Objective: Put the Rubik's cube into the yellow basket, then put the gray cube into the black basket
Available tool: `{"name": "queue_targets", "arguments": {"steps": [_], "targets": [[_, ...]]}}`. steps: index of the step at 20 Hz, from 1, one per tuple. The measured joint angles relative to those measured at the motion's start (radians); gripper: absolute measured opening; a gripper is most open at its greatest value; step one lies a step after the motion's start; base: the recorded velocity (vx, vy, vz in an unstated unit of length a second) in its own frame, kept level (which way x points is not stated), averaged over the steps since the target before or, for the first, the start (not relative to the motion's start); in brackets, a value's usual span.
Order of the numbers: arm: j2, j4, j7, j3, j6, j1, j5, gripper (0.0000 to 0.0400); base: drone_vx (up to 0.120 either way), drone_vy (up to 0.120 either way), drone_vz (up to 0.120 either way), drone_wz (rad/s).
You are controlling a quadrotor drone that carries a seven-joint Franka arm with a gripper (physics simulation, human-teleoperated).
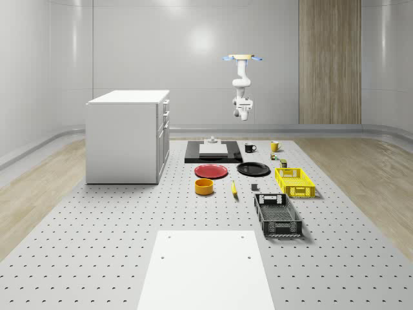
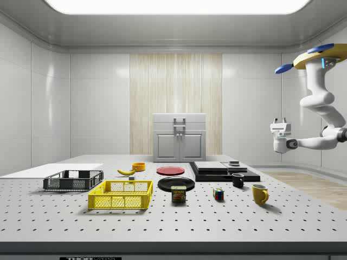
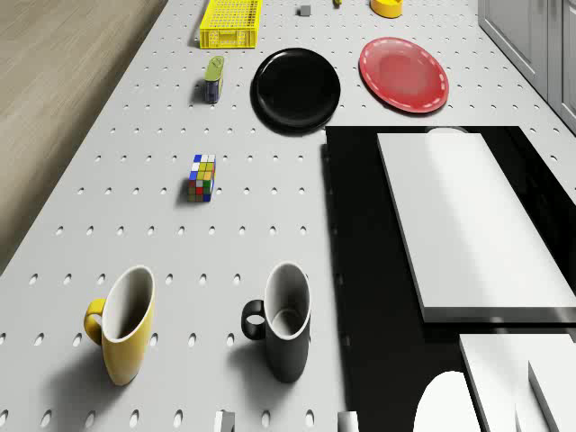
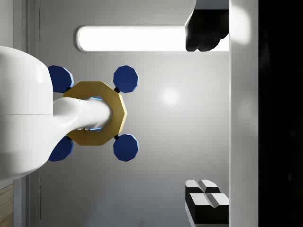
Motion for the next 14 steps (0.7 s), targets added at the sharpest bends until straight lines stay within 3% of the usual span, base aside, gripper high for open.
{"name": "queue_targets", "arguments": {"steps": [3,5,14], "targets": [[0.007,0.063,-0.001,0.001,-0.053,-0.002,0.001,0.0400,0.000,0.013,0.000,0.000],[0.019,0.106,-0.001,0.001,-0.084,-0.002,0.001,0.0400,0.000,0.120,0.000,0.000],[0.073,0.258,-0.002,0.003,-0.174,-0.005,0.002,0.0400,0.120,0.120,0.000,0.000]]}}
